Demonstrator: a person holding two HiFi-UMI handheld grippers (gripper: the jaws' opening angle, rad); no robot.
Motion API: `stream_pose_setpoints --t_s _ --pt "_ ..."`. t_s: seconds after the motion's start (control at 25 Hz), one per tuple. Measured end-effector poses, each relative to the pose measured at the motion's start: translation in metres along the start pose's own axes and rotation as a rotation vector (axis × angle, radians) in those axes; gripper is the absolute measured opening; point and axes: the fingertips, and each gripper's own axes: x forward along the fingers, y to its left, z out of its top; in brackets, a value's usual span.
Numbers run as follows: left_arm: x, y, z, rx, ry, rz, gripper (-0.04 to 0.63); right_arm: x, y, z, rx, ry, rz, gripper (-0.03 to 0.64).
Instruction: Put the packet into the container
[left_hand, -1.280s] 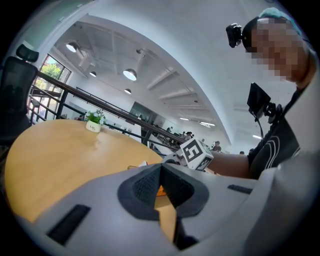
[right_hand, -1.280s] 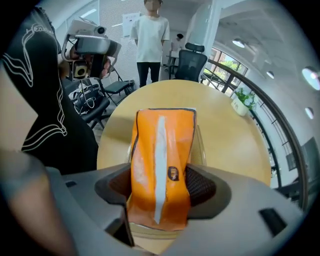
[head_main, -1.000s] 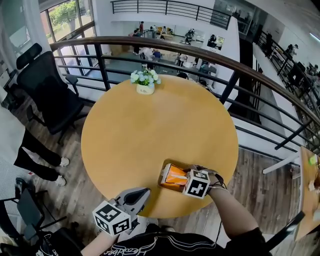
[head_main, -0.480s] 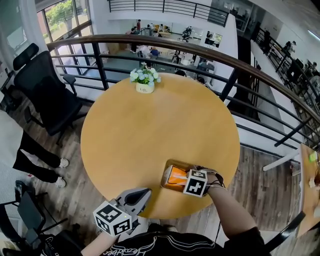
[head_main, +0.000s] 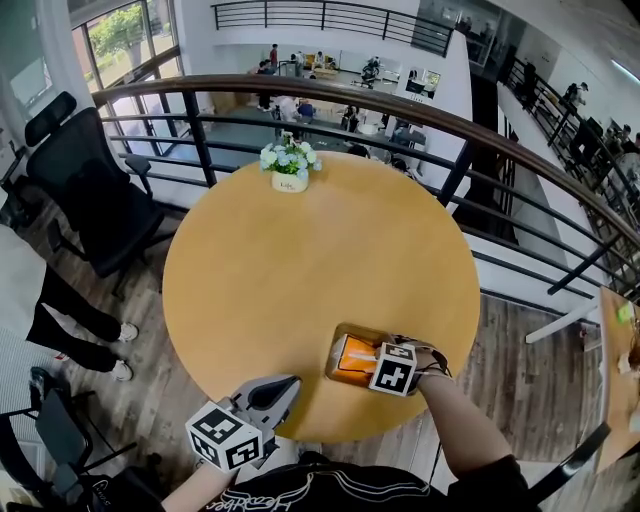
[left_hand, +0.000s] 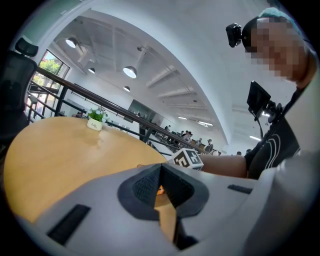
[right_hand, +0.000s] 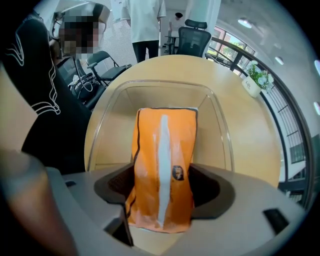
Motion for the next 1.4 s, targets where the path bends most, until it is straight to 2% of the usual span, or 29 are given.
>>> stream_pose_setpoints --t_s 0.28,0.56,0.68,0.76,0.88,1.0,1.08,1.24,1.36,1.4 --pt "0.0 -0.001 0.001 0.01 -0.005 -0.008 0.006 -0.007 -0.001 0.006 -0.001 -0.037 -0.038 0.336" --pt "0.0 -0.01 0.006 0.024 -0.015 -0.016 0.006 -0.029 -0.012 0.015 -0.007 -0.105 -0.139 0.336" --pt "-0.002 -0.017 0.008 0.043 -0.028 -0.002 0.006 -0.048 -0.013 0.018 0.011 -0.165 -0.191 0.336" --pt "-0.005 -0.023 0.01 0.055 -0.036 0.011 0.006 -0.07 -0.019 0.022 0.05 -0.242 -0.264 0.336" --pt "-0.008 -0.03 0.011 0.069 -0.049 0.036 0.006 -0.114 -0.025 0.035 0.191 -0.471 -0.347 0.336" --pt "-0.011 -0.037 0.016 0.08 -0.07 0.055 0.006 -0.154 -0.012 0.048 0.281 -0.72 -0.35 0.334" --pt "-0.013 -0.05 0.019 0.095 -0.083 0.055 0.006 -0.174 0.009 0.05 0.295 -0.818 -0.331 0.331" --pt "-0.021 -0.083 0.02 0.118 -0.105 0.046 0.006 -0.21 0.05 0.038 0.328 -0.96 -0.369 0.212" --pt "-0.028 -0.109 0.019 0.131 -0.133 0.026 0.006 -0.234 0.08 0.027 0.364 -1.072 -0.405 0.068" --pt "-0.03 -0.117 0.018 0.138 -0.14 0.018 0.006 -0.24 0.09 0.024 0.371 -1.102 -0.403 0.041"
